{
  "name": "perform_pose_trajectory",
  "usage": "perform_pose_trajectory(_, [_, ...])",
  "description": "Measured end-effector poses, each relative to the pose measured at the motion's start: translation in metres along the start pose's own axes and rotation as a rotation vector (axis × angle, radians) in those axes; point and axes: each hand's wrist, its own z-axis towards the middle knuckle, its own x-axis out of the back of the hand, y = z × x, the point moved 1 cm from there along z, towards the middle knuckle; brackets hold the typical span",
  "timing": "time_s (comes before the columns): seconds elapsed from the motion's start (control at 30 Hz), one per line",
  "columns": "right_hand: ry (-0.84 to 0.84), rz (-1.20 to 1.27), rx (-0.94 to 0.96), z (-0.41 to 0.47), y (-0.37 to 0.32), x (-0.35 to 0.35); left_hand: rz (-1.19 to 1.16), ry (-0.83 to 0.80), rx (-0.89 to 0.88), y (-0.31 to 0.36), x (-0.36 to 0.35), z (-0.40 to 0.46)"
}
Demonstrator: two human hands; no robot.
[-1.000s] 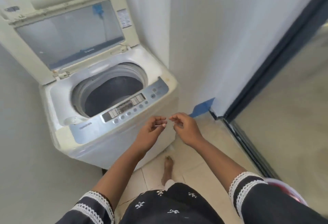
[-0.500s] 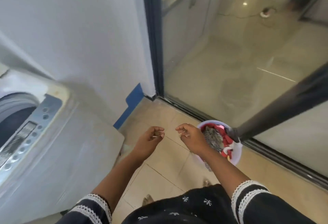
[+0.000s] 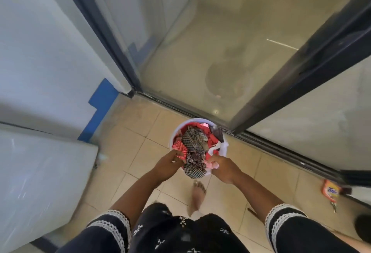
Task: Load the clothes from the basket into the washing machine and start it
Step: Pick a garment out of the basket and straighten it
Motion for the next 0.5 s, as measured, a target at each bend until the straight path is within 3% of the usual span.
perform_pose_trajectory(0.33, [-0.137, -0.092, -0.209, 0.068, 0.065, 0.007, 0.224, -0.13, 0.195, -0.032, -0.058, 0.069])
perform_pose_trajectory(0.5, [-0.233, -0.069, -0.191, 0.12, 0.073, -0.015, 0.328, -0.195, 0.203, -0.047, -0.074, 0.116])
